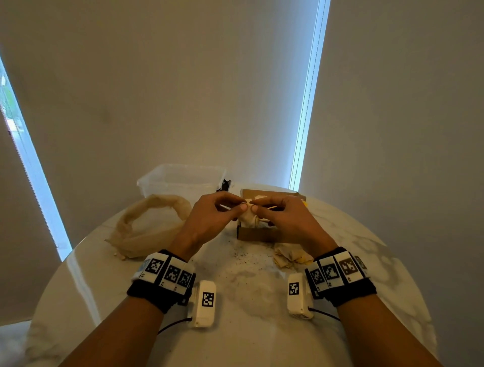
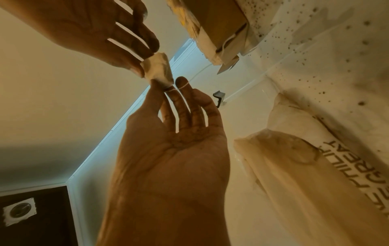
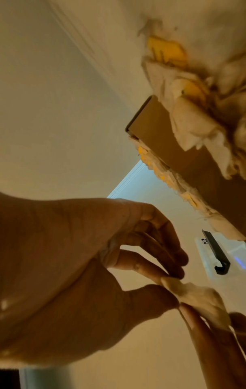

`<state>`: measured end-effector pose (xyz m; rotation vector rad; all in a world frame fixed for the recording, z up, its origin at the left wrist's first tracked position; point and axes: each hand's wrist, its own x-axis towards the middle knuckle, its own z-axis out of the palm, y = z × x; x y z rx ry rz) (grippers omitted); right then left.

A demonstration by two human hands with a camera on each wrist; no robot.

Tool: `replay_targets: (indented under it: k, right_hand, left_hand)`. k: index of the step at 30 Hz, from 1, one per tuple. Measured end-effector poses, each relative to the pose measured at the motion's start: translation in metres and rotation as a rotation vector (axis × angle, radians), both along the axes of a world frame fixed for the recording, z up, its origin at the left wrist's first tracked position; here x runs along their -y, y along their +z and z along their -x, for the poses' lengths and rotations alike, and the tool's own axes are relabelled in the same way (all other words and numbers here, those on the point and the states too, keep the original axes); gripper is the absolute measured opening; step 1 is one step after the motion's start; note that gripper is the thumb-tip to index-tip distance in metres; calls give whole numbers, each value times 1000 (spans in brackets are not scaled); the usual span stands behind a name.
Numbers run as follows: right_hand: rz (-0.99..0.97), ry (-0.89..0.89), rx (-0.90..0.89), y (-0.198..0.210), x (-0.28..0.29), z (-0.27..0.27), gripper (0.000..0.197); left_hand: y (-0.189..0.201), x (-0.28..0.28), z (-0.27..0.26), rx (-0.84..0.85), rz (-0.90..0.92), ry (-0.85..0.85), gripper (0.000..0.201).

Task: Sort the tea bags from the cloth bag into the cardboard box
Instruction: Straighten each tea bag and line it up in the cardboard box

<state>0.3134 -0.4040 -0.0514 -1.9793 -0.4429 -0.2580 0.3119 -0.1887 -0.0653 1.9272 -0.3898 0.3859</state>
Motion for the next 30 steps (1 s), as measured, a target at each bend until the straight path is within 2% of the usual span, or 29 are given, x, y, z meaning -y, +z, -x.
replay_targets:
  k: [3,6,9,14,17,22,30]
  right_hand:
    - [89,42,14,8,0,-1,34]
    - [233,75,32,27,-3,-1,23]
    - [376,24,90,63,1,-10,13]
    - [505,-154,221,141,20,-26,16]
    - [570,-182,272,166,23,-33,20]
    - [712,-69,115,147,9,-39,23]
    - [671,62,-90,69,-17,-55,21]
  left_hand:
    - [0,0,1,-20,11,-13,21]
    - [0,1,2,-50,49,-19,20]
    - [0,-1,-1,-99,83,0,24]
    - [-2,-7,-6,-127,193,100,32]
    - [-1,-9,-5,-120,287,136,32]
    - [2,-10,-5,-85,350,212,30]
    - [2,-9,-4,-108,382,224,29]
